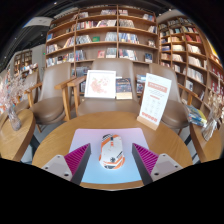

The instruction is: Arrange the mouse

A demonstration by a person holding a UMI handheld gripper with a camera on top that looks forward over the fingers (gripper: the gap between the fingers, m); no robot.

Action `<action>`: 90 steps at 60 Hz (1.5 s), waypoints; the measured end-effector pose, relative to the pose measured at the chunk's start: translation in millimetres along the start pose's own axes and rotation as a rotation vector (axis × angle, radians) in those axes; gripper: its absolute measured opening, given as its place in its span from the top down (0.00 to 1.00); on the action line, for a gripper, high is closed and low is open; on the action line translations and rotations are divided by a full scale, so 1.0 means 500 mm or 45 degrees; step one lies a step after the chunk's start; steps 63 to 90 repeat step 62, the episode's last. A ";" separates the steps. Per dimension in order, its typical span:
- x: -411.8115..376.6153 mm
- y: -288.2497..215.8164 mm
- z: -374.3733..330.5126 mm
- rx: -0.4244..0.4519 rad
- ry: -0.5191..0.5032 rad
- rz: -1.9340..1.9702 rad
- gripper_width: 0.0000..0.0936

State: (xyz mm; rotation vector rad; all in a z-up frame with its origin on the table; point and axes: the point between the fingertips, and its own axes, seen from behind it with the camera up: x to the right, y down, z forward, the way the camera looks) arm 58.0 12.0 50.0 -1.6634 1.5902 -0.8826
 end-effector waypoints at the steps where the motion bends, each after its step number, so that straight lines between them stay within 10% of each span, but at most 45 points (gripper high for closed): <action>1: -0.001 0.000 -0.018 0.001 -0.003 0.000 0.10; 35: 0.031 0.217 -0.556 0.050 0.028 0.035 0.09; 90: 0.050 0.274 -0.658 0.092 0.059 0.017 0.09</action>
